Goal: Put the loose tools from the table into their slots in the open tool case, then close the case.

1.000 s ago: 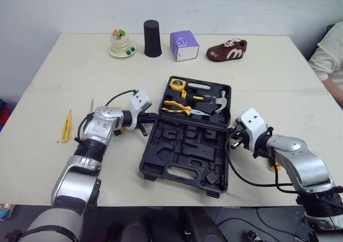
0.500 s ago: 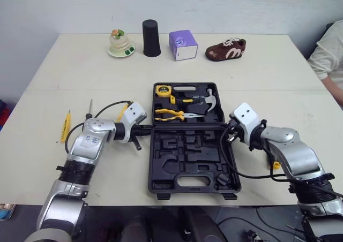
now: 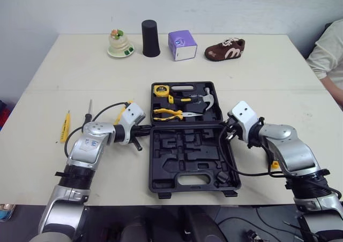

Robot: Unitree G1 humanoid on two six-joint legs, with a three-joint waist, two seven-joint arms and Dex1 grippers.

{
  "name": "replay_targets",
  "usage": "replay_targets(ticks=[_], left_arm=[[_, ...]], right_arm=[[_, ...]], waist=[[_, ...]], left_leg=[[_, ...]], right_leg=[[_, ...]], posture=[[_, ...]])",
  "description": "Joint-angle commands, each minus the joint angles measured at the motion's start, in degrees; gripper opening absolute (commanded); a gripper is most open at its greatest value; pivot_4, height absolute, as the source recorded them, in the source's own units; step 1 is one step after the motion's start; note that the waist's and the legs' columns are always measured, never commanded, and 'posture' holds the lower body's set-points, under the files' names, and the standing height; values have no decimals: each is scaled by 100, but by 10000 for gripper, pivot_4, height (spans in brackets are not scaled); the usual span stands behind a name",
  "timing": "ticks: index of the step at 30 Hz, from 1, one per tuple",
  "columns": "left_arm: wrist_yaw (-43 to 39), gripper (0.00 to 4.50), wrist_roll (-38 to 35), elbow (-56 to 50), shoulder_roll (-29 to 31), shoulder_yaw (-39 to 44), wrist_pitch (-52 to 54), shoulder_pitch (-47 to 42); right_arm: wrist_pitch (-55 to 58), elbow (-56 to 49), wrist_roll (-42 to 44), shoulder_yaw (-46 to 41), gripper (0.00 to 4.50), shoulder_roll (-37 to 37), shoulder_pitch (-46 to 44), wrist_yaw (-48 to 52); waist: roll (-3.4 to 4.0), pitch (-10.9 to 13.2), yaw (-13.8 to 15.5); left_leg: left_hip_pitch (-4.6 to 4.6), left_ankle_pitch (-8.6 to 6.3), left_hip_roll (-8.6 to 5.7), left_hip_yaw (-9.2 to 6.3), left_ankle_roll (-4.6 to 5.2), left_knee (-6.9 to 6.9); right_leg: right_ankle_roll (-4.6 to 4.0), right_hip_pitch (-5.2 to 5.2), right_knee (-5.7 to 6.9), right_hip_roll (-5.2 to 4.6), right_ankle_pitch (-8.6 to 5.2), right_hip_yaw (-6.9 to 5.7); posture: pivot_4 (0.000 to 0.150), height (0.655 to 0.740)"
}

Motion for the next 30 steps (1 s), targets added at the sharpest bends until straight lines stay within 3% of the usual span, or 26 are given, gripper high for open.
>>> replay_targets(ticks=[1, 6, 11, 15, 21, 22, 30], left_arm=[[105, 0, -132, -148, 70, 107, 78, 103], [85, 0, -539, -600, 509, 807, 280, 629], [-424, 0, -1731, -1478, 1050, 2159, 702, 1716], [-849, 14933, -2621, -1402, 1515, 3757, 1257, 2755], [-1136, 41997, -2763, -884, 2137, 5221, 1095, 4073], [-1158, 44611, -2669, -684, 2234, 5349, 937, 4223], [-1066, 44611, -1888, 1503, 2984, 5492, -661, 4498]], right_arm=[[-197, -425, 26, -39, 290, -82, 4, 111], [-8, -893, 163, -595, 290, -632, 442, 228], [618, -1504, 1126, -1958, 290, -989, 1031, 556], [1125, -1633, 1842, -3373, 15636, -1432, 1692, 1070], [1145, -1111, 2312, -5023, 44707, -2165, 2995, 2226], [1086, -961, 2338, -5216, 45000, -2257, 3174, 2397], [139, 730, 1930, -5841, 45000, -2777, 3717, 2771]], waist=[[0, 0, -1], [1, 1, -5], [1, 2, 14], [1, 2, 33], [-3, 2, 34], [-5, 1, 31], [-8, 1, 1]], left_leg=[[0, 0, 0, 0, 0, 0], [-1, -1, 3, -2, -2, -7], [-4, -1, 3, -7, -1, -10], [-4, -3, 0, -20, 4, -8], [2, -10, -7, -28, 17, -52], [4, -12, -13, -29, 21, -66], [29, -41, -16, -25, 62, -93]], right_leg=[[0, 0, 0, 0, 0, 0], [-4, -3, -3, 0, -2, 0], [-5, -3, -9, -5, -3, -5], [-5, 8, -18, -9, -3, -13], [-4, 23, -82, -16, -2, -23], [-3, 26, -95, -20, -1, -24], [-33, 53, -141, -30, -15, -26]], posture=[[1500, 7339], [1500, 7339], [1500, 7339], [1500, 7339], [1500, 7339], [1500, 7339], [1500, 7339]])
